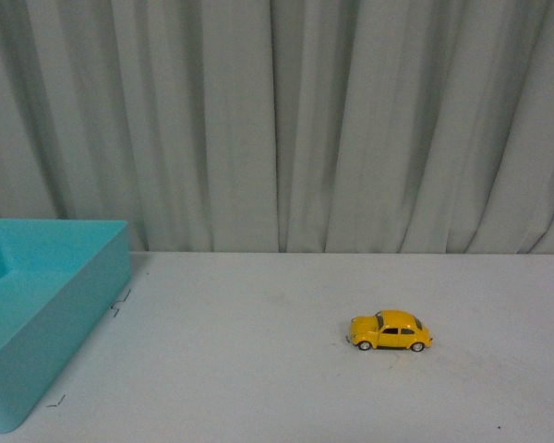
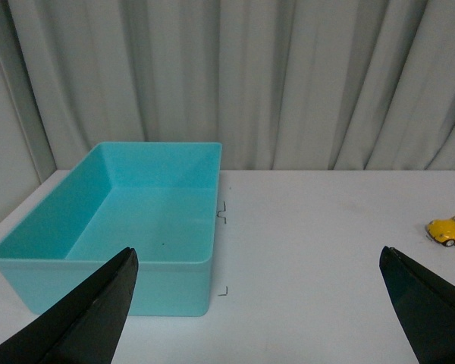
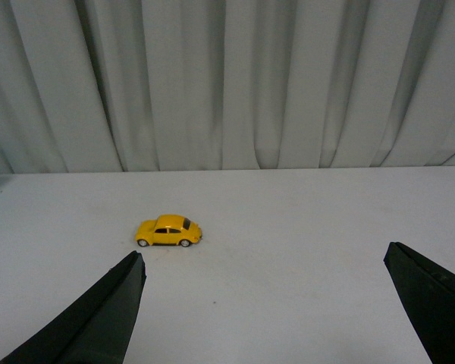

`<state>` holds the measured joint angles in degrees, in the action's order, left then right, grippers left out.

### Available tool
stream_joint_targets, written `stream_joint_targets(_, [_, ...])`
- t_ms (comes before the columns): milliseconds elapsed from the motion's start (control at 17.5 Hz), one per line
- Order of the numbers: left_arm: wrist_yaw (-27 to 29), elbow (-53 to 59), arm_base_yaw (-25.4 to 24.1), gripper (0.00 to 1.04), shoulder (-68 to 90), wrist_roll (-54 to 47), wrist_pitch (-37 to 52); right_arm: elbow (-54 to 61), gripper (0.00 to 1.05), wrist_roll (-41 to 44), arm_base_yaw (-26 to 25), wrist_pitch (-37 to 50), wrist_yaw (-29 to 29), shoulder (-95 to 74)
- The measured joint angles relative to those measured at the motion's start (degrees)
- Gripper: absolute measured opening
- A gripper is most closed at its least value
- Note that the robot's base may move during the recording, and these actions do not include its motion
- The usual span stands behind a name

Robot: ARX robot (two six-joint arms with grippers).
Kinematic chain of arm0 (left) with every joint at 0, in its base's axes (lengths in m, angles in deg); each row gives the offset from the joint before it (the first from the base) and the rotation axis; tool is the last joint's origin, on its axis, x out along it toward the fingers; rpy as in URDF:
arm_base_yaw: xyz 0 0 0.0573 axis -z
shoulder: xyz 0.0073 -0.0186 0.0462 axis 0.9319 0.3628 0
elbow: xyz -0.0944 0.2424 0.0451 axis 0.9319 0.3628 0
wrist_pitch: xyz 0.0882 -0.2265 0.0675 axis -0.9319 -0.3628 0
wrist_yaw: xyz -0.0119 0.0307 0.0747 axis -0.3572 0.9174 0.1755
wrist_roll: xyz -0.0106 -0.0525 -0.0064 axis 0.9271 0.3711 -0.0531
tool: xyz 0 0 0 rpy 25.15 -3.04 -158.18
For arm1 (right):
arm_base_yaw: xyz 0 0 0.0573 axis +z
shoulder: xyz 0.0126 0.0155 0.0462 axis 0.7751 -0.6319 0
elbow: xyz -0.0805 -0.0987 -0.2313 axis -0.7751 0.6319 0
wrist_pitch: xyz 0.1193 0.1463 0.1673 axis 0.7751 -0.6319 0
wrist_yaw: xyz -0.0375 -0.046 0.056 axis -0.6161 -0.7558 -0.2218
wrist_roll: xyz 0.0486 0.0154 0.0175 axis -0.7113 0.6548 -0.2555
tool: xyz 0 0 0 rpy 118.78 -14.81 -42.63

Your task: Wind up and store yellow beetle toy

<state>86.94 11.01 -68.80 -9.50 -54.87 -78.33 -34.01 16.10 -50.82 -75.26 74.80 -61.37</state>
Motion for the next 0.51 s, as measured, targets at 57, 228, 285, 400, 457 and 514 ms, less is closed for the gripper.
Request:
stream_joint_targets(57, [0.0,0.0,0.0,0.98,0.0,0.0,0.0,0.0,0.98,-0.02,0.0,0.0,0.0,0.0])
stream_joint_targets(228, [0.0,0.0,0.0,0.98,0.0,0.0,0.0,0.0,0.98,-0.02,0.0,0.0,0.0,0.0])
stream_joint_targets(285, [0.0,0.0,0.0,0.98,0.0,0.0,0.0,0.0,0.98,-0.02,0.0,0.02,-0.02,0.0])
stream_joint_targets(400, [0.0,0.0,0.0,0.98,0.0,0.0,0.0,0.0,0.98,-0.02,0.0,0.02,0.0,0.0])
stream_joint_targets(457, [0.0,0.0,0.0,0.98,0.0,0.0,0.02,0.0,0.98,-0.02,0.0,0.02,0.0,0.0])
stream_joint_targets(514, [0.0,0.0,0.0,0.98,0.0,0.0,0.0,0.0,0.98,0.0,0.0,-0.07,0.0,0.0])
